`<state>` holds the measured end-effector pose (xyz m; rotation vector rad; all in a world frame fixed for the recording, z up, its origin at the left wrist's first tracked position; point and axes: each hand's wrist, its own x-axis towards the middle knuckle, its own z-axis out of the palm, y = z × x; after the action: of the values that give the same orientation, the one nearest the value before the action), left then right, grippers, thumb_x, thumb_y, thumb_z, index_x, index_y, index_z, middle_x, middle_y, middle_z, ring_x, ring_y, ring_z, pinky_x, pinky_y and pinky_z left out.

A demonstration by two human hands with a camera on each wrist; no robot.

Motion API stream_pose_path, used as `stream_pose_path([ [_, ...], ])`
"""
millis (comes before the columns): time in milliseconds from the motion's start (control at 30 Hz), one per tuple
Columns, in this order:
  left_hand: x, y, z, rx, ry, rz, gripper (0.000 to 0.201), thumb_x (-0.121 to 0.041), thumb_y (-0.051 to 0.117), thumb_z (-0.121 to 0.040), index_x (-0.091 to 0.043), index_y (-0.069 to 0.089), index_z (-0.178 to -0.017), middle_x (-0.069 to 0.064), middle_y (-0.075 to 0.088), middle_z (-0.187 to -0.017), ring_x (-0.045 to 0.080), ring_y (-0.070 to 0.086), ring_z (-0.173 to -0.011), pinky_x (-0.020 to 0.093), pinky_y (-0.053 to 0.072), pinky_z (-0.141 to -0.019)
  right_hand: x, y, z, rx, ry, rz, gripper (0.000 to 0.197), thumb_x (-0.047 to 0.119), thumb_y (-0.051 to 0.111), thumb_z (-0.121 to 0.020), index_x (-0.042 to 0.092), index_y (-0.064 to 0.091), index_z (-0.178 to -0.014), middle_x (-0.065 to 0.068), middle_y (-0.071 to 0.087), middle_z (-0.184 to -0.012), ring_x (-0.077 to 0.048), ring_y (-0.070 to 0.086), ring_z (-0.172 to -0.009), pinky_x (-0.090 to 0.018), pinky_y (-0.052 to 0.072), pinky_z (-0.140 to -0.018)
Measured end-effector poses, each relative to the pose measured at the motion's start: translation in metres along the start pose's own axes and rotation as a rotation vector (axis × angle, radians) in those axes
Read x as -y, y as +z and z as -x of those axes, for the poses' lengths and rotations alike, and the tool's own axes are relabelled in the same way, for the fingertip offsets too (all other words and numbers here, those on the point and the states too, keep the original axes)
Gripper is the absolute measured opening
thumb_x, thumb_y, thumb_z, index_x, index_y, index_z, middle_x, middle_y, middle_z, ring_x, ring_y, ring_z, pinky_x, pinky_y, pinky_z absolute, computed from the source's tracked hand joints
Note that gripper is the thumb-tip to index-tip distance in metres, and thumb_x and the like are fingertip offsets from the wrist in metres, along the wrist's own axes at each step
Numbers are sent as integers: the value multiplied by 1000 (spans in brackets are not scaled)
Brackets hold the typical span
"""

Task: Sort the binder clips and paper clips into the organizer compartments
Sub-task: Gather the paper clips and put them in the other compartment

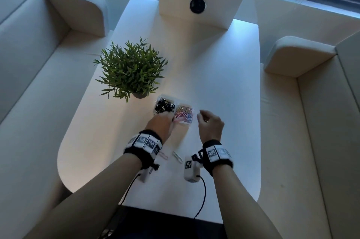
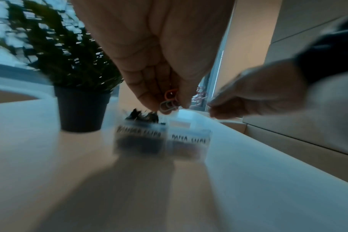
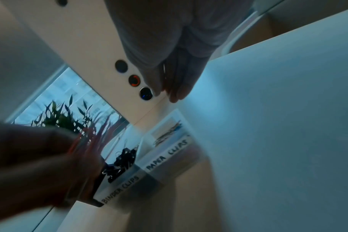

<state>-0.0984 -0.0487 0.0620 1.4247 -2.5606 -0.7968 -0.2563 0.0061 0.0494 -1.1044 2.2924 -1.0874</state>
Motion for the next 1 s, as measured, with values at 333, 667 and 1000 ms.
stream_pose_path([
  [333, -32, 2, -71, 217, -76, -249, 27, -20, 66, -82, 1, 63, -99, 20, 67, -102, 36, 64, -95, 39, 52, -80, -54, 16, 99, 463, 39, 219, 42, 22, 73, -77, 14, 61, -116, -3, 60, -109, -19, 60, -94, -31, 52, -85],
  [667, 45, 29, 36, 142, 86, -33, 25, 3, 62, -74, -3, 67, -98, 13, 60, -111, 28, 59, -96, 20, 40, -82, -19, 59, 130, 518, -208, 599, 35, 35, 70, -70, 7, 60, -88, -8, 57, -88, -26, 48, -81, -33, 50, -68],
  [1000, 67, 56, 64, 236, 20, -4, 11, -7, 58, -83, -2, 66, -89, 16, 58, -107, 29, 58, -90, 27, 43, -73, -13, 76, 124, 570, -269, 476, 17, -9, 55, -78, 6, 62, -81, -13, 61, -87, -30, 56, -85, -35, 53, -63],
])
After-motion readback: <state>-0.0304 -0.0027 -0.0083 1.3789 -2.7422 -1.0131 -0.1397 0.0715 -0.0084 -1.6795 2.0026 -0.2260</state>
